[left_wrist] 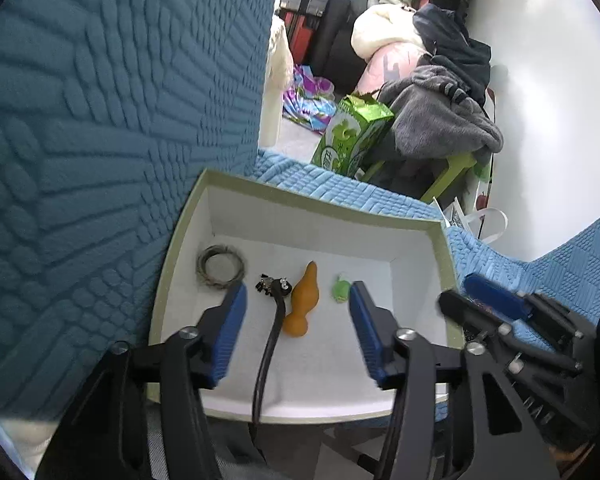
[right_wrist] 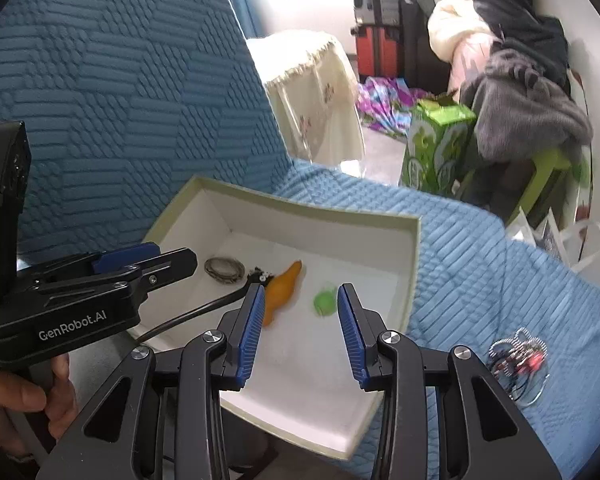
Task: Organize jewelry
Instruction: 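Open both tools to drop the bangle and charm into the box, then move both tools back to the remaining beaded bracelets and hoop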
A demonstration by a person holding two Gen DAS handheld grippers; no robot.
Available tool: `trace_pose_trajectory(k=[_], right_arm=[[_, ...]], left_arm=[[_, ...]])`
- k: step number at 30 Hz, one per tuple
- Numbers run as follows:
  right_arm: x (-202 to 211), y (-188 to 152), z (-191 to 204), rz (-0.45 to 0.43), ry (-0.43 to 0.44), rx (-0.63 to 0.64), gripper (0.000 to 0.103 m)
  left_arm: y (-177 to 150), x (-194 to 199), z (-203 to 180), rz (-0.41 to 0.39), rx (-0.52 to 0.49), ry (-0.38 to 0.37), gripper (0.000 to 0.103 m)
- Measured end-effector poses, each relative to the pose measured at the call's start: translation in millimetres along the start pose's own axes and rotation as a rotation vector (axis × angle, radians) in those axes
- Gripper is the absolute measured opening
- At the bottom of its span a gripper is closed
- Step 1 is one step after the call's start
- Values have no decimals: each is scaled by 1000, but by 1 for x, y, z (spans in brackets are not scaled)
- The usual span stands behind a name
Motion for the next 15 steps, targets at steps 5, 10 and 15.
trace_pose_trajectory(k=[5,10,15], right_arm=[[35,8,-17,-70,-17,-4,36],[67,8,-27,-131,-29,10,36],[89,7,-39,-174,-32,-14,36]], left_arm=[[5,24,-17,-66,-27,11,65],[11,49,-37,-139,-50,1,66],[13,70,-53,-191,-70,-22,66]])
Point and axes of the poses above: each gripper's, at about its wrist camera, not at the fingertips, and x roughly against the way its jaws point, z to its left, y to its top, the point moved 2 cm from there along -x, roughly the way its jaws point, and after that the axes turned 5 degrees about -z, right-handed, at the moved point
